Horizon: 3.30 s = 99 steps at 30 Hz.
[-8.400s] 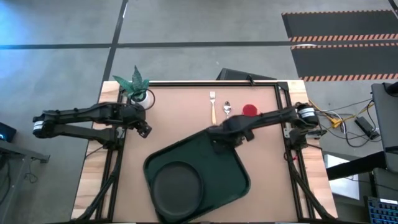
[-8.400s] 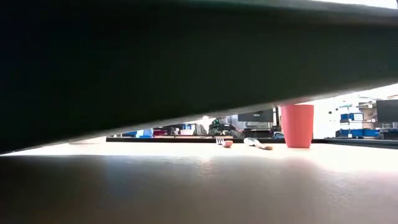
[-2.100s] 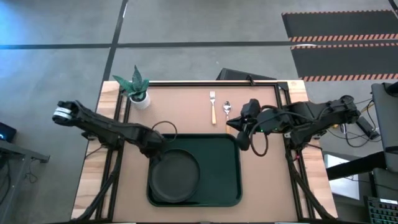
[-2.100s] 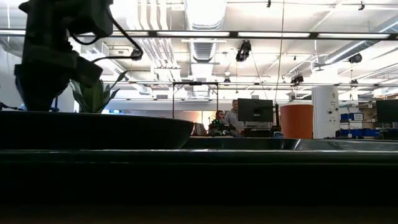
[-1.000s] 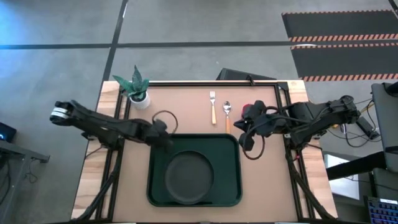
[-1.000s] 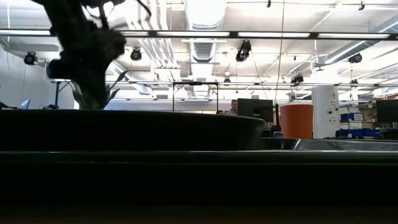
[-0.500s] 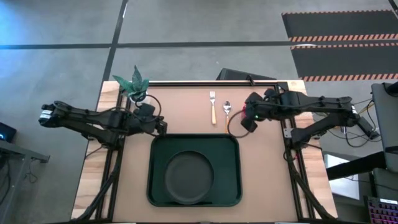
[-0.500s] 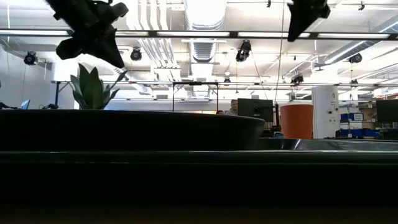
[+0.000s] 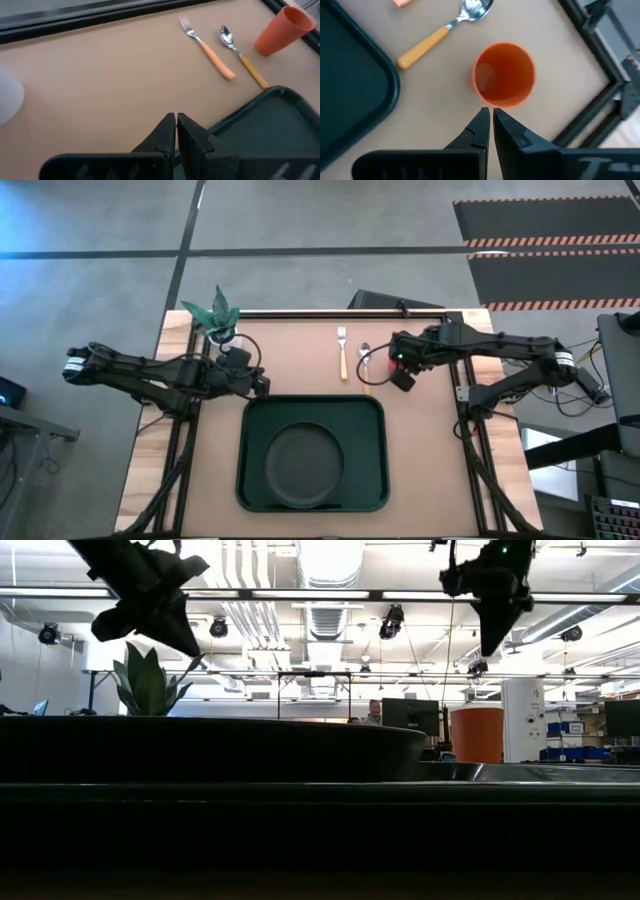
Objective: Pick and place plate/cup/fork/spoon on tray
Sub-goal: Put the orange fork on the black serving tray to the right side of the black plate
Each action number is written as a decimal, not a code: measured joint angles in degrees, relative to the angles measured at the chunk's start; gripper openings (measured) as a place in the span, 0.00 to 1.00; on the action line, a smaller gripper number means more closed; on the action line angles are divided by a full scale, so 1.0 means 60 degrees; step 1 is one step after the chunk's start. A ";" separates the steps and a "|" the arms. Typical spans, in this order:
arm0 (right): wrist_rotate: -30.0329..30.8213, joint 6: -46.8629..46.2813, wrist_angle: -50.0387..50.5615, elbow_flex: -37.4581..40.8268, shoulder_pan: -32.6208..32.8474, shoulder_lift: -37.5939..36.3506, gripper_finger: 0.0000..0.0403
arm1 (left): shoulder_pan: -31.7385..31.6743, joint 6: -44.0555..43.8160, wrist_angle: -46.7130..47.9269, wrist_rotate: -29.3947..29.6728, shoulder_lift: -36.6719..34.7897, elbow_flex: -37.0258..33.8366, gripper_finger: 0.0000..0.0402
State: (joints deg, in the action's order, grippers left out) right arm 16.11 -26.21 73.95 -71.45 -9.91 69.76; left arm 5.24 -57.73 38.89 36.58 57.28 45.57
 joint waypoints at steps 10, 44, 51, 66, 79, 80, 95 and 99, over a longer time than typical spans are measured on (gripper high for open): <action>-0.1769 -0.0478 -0.3373 0.0407 0.0152 0.0244 0.03 | -0.0057 0.0771 0.0284 -0.0444 -0.0029 0.0021 0.00; -0.2941 0.1099 -0.4883 -0.2701 -0.1047 0.5829 0.13 | -0.0249 0.1515 0.0357 -0.0558 -0.0204 0.0031 0.00; -0.2934 -0.0270 -0.4702 -0.3200 -0.1497 0.6565 0.31 | -0.0249 0.2095 0.0354 -0.0576 -0.0236 0.0064 0.00; -0.1644 -0.2184 -0.4248 -0.3196 -0.1559 0.7151 0.44 | -0.0249 0.3559 0.0365 -0.0652 -0.1134 0.0042 0.00; -0.0913 -0.2832 -0.4846 -0.3103 -0.1590 0.7151 0.44 | -0.0249 0.4007 0.0412 -0.0648 -0.1789 0.0006 0.00; -0.0913 -0.2961 -0.4815 -0.3078 -0.1599 0.7151 0.44 | -0.0249 0.4017 0.0416 -0.0652 -0.1818 0.0006 0.00; -0.1084 -0.4287 -0.5571 -0.2354 -0.1603 0.7151 0.44 | -0.0249 0.4268 0.0452 -0.0645 -0.1814 -0.0009 0.00; -0.1283 -0.4462 -0.6532 -0.1953 -0.1599 0.7151 0.44 | -0.0249 0.4279 0.0458 -0.0659 -0.1825 -0.0009 0.00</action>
State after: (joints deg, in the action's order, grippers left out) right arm 8.42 -52.99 34.76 -83.17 -19.51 112.66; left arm 3.75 -32.06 41.64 32.62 46.33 45.52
